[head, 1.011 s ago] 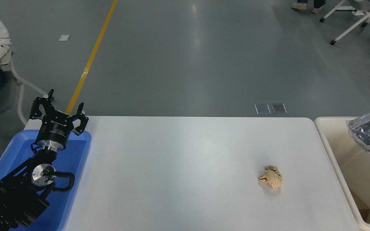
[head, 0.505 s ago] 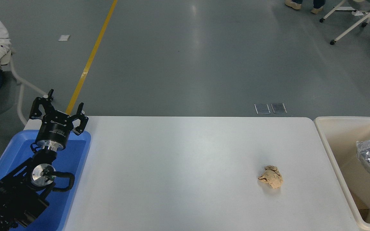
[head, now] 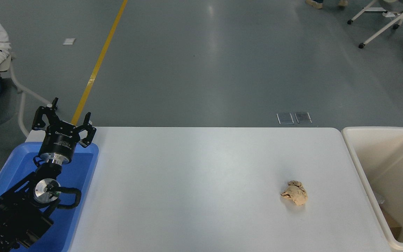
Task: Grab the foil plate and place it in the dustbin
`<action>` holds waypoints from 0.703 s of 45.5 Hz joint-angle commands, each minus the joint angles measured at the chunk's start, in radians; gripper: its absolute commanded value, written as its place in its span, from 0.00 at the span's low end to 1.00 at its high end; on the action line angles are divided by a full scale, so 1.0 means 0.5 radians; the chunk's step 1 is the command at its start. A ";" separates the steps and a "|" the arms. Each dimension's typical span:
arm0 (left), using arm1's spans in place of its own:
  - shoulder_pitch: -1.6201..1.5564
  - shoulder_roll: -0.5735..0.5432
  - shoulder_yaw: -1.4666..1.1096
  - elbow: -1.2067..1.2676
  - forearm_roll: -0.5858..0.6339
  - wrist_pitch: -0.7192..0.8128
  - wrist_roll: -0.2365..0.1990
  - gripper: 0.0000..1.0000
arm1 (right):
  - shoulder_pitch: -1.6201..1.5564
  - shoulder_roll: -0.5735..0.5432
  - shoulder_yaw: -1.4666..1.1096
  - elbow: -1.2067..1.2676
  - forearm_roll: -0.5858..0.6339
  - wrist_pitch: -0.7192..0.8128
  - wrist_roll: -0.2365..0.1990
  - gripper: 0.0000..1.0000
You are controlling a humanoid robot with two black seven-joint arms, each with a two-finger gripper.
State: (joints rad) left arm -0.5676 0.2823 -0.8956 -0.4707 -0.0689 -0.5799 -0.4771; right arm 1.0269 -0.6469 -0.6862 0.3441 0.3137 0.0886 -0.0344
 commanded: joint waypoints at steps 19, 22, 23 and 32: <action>0.000 0.000 0.003 0.003 0.000 0.000 0.000 0.99 | 1.063 0.738 -0.073 0.348 -0.667 0.608 -0.284 1.00; 0.000 0.000 0.003 0.003 0.000 0.000 0.000 0.99 | 1.167 0.784 -0.076 0.529 -0.667 0.657 -0.336 1.00; 0.000 0.000 0.003 0.003 0.000 0.000 0.000 0.99 | 1.204 0.797 -0.076 0.597 -0.667 0.673 -0.342 1.00; 0.000 0.000 0.003 0.000 0.000 0.000 0.000 0.99 | 1.523 0.852 -0.162 1.140 -0.655 0.817 -0.345 1.00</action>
State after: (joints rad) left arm -0.5676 0.2823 -0.8946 -0.4701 -0.0691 -0.5801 -0.4771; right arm 1.6018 -0.2833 -0.7304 0.6426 0.0146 0.4012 -0.1718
